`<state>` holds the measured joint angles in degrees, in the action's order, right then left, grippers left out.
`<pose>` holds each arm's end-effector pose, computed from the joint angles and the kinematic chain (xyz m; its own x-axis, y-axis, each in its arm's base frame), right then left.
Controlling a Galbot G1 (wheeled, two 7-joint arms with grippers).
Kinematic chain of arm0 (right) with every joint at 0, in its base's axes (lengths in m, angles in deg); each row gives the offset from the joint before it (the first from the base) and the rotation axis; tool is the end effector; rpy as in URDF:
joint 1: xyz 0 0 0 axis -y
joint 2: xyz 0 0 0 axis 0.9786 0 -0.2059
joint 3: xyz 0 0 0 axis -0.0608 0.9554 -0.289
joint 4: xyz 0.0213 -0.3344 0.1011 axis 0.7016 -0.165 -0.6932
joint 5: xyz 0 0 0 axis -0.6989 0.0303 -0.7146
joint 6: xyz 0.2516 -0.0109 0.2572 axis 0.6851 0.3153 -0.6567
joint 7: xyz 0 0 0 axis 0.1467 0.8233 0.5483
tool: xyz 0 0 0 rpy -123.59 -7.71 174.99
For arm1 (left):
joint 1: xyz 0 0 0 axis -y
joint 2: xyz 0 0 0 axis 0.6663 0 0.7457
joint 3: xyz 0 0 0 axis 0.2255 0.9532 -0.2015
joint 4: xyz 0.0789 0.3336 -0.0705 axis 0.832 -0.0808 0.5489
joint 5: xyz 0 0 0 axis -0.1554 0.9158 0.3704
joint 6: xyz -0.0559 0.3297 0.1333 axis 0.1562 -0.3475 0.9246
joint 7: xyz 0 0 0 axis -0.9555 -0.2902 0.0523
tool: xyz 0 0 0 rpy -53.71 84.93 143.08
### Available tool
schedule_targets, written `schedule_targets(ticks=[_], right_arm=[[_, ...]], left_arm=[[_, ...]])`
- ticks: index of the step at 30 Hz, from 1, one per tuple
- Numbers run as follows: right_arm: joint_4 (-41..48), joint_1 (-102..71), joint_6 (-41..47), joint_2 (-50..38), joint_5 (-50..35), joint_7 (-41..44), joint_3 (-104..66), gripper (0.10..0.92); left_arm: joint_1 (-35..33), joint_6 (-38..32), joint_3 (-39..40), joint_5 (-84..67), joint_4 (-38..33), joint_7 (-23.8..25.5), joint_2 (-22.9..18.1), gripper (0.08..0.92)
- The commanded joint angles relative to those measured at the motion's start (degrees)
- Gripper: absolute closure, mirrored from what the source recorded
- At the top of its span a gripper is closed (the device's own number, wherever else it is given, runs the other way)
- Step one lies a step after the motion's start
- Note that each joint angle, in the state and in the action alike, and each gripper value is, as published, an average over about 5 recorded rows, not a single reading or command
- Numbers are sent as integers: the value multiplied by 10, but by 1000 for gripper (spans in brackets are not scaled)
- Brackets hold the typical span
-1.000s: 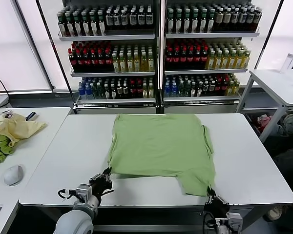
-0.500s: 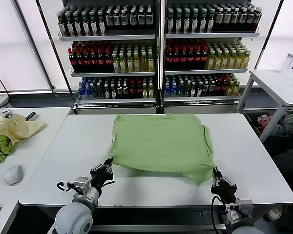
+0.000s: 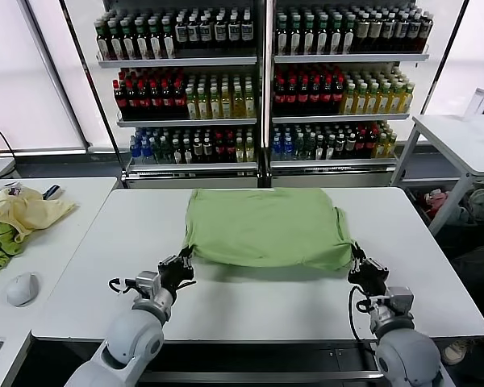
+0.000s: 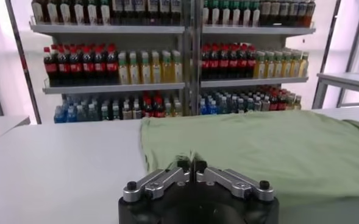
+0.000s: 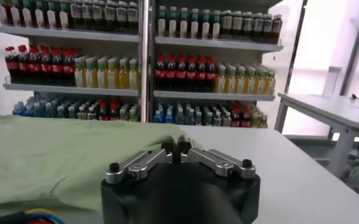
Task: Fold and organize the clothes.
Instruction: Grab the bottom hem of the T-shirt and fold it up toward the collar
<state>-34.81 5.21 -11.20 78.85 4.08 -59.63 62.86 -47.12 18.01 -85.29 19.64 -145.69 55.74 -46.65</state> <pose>0.3100 -0.0756 -0.2637 -0.9872 -0.0237 0.1577 -0.0389 0.9948 -0.0943 0.3309 0.0024 -0.2746 -0.9403 0.1570 0.3019 0.1694 0.9854 0.0152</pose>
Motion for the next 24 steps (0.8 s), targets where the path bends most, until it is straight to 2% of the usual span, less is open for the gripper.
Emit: schedule_targets(ticks=[1, 17, 20, 24], right_arm=[[84, 90, -2, -1, 16, 4, 34, 889], [144, 130, 11, 28, 95, 27, 76, 877], [141, 122, 18, 30, 101, 35, 76, 816], [121, 94, 3, 28, 103, 37, 62, 704]], left_arm=[[64, -16, 21, 29, 90, -17, -10, 901], [103, -17, 49, 91, 157, -18, -33, 901], [94, -15, 46, 96, 148, -21, -32, 880], [69, -11, 35, 98, 118, -27, -24, 784]])
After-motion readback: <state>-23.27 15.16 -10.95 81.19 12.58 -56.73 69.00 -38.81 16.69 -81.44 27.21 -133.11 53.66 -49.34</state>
